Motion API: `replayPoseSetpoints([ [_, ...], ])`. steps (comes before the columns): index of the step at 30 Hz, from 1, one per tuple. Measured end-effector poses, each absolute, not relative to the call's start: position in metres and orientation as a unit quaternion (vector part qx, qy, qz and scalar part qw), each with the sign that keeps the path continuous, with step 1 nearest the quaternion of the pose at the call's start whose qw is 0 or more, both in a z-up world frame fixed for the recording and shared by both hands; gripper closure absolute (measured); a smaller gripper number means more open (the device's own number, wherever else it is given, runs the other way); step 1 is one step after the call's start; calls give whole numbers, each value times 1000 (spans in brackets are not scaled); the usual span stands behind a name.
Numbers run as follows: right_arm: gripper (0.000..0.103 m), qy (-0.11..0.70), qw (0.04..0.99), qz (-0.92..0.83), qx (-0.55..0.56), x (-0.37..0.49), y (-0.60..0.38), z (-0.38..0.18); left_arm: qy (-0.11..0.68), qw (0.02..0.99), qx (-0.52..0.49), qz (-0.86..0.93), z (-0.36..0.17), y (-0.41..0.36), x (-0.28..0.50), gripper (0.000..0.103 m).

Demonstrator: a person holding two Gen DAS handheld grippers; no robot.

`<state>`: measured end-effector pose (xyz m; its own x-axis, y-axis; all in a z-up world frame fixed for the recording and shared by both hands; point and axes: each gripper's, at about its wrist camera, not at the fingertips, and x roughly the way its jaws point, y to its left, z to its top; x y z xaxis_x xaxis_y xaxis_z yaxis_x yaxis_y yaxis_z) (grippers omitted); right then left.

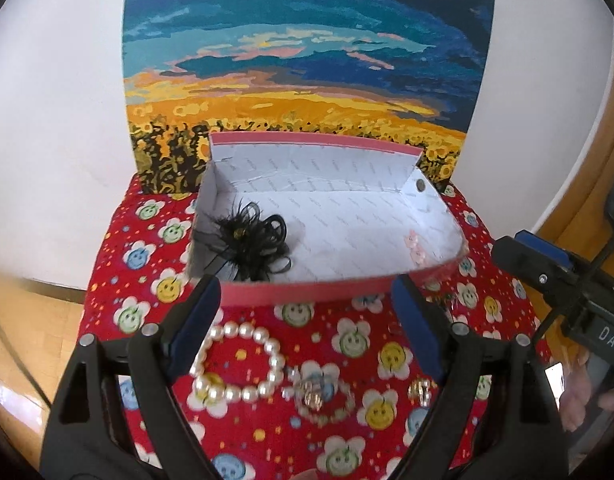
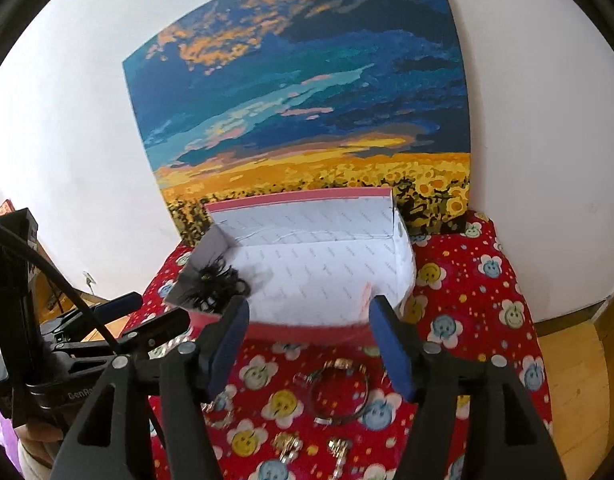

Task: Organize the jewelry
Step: 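Withdraw both grippers from the box toward the remaining jewelry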

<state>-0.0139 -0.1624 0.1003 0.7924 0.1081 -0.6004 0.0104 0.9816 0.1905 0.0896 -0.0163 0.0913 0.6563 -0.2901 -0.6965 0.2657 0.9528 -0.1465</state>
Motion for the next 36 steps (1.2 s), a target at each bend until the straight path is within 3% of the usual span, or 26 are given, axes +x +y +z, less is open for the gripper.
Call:
replayPoseSetpoints([
  [17,33,349,931,20,105,-79,-147,65,409,908,4,-94,51,16,38,20],
  [36,29,388,911,3,141,-96,-155,10,448,892,-25,-50,6,42,47,19],
])
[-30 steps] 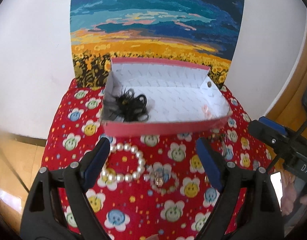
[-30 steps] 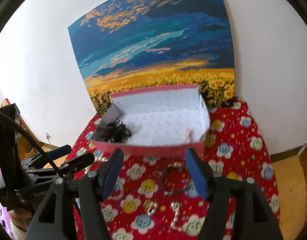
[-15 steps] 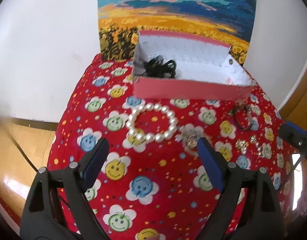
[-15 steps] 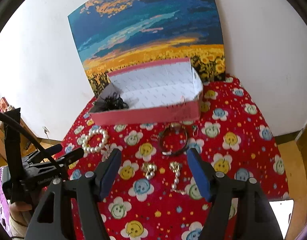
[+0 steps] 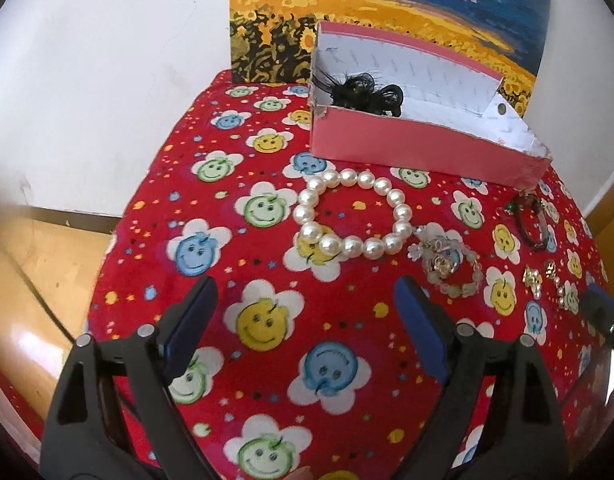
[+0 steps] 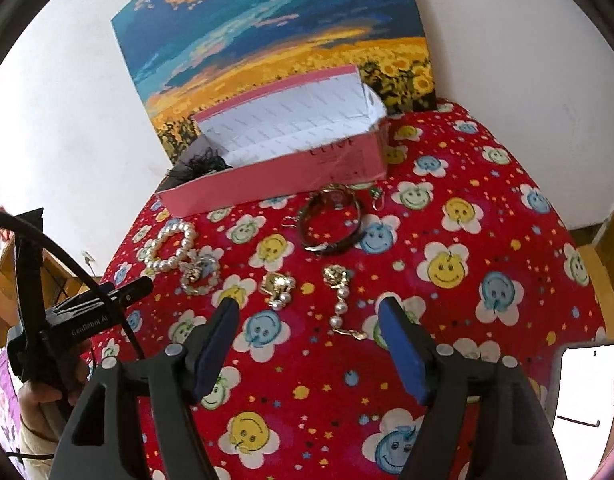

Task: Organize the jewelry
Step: 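Withdraw both grippers from the box toward the remaining jewelry, then grasp the pearl bracelet with the left gripper while the right gripper grasps the gold pearl earring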

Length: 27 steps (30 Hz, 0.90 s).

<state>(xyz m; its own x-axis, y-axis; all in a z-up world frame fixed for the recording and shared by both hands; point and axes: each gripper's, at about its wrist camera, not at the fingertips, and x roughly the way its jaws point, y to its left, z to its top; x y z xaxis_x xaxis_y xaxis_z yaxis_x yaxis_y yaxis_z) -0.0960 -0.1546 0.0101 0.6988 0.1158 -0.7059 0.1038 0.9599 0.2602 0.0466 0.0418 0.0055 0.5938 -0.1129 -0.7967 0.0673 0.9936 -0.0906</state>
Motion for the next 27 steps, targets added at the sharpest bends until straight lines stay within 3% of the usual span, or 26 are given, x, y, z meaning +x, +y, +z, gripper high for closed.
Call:
replayPoseSetpoints([
  [27,28,394,906,-12,153,-93,-170,-3,455,889,1,-52,-8,4,103,14],
])
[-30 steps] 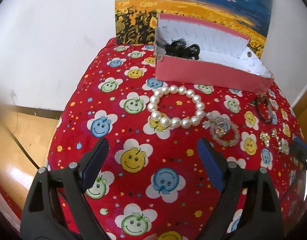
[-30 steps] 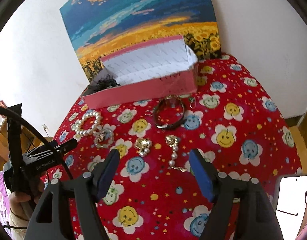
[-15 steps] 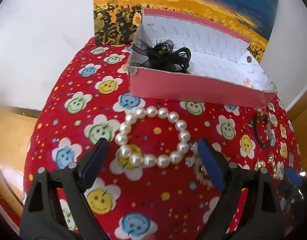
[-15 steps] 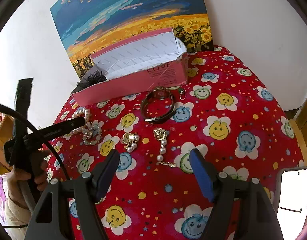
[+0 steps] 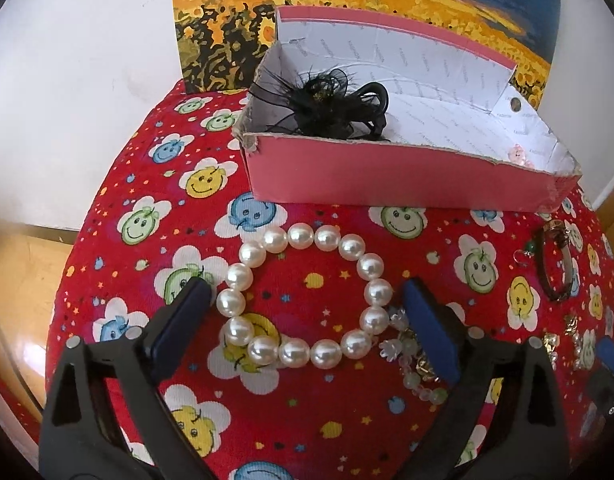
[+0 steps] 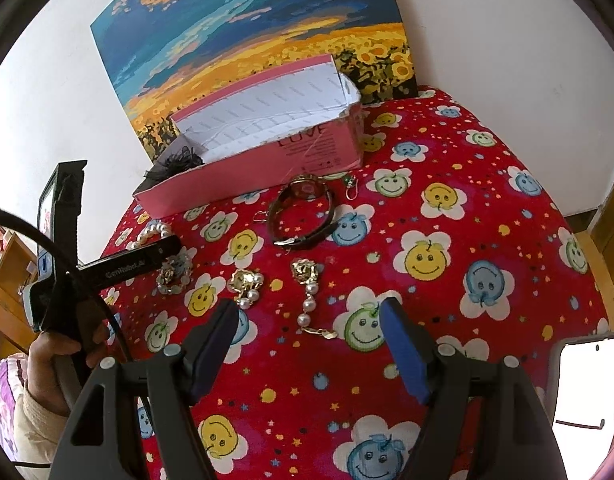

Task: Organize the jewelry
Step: 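Grasp the pearl bracelet with the left gripper while the right gripper grasps the gold pearl earring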

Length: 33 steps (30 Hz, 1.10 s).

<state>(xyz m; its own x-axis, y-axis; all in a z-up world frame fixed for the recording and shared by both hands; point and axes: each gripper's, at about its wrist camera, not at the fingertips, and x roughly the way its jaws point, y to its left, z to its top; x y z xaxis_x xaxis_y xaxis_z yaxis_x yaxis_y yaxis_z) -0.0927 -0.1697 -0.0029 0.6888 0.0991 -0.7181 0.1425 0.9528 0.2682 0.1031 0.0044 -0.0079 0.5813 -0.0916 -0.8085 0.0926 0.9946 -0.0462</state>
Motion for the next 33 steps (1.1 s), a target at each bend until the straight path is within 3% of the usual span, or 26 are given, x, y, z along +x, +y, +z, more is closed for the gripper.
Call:
replayPoseSetpoints([
  [6,28,399,904,-17,152,-92,-169,-4,441,896,-3,-41,-4,10,101,45],
  [8,28,399,905,-18,147,-93,-168,-3,437,899,-12,-35,-3,16,101,60],
  [16,28,399,907,-26,134,-96,-165,1,429,899,-69,-49,2,39,97,77],
  [17,28,398,907,-26,132,-96,-164,1,419,904,-72,-46,6,41,94,97],
  [28,29,405,906,-25,122,-96,-155,-6,403,906,-103,-84,18,55,57,98],
  [33,38,407,908,-27,99,-91,-150,-4,385,911,-111,-98,31,58,48,98],
])
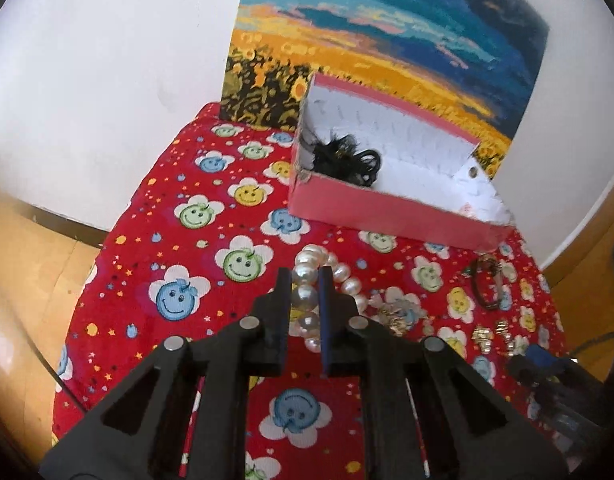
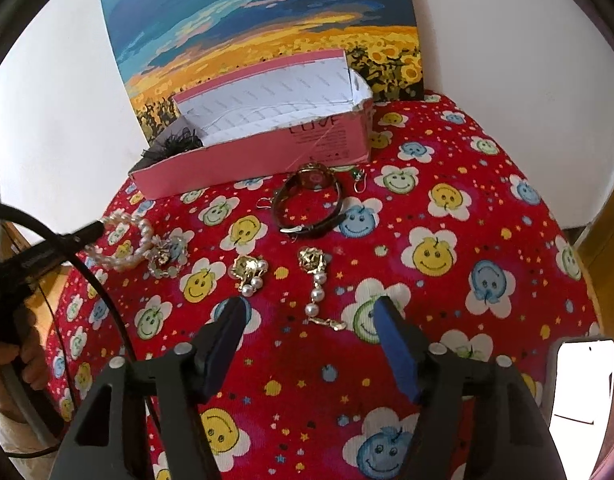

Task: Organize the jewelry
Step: 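Grasp the pearl bracelet with the left gripper while the right gripper grasps the gold pearl earring, then carry the pearl bracelet and the gold earring over the pink box with both grippers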

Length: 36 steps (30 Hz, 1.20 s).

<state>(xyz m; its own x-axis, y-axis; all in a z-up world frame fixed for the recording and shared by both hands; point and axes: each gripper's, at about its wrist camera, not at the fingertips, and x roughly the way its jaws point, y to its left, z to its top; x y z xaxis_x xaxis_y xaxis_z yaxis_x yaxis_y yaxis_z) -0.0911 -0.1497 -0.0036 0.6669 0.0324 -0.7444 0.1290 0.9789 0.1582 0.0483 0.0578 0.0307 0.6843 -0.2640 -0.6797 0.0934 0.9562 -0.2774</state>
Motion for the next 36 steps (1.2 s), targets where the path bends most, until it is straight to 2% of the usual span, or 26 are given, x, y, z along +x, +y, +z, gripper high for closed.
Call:
replayPoseSetpoints([
  [10,65,415,907,-34,63,-60,-147,-9,363,918,-97,-124,51,49,32,98],
  [11,79,414,907,-32,61,-59,-147,-8,362,919,-96,-125,53,48,30,98],
  [12,88,420,905,-25,60,-57,-147,-9,360,919,-97,-127,55,48,30,98],
  [22,91,409,908,10,96,-69,-154,6,346,923,-88,-141,79,42,16,98],
  [36,91,355,931,52,73,-87,-152,81,325,931,-63,-156,118,31,14,98],
])
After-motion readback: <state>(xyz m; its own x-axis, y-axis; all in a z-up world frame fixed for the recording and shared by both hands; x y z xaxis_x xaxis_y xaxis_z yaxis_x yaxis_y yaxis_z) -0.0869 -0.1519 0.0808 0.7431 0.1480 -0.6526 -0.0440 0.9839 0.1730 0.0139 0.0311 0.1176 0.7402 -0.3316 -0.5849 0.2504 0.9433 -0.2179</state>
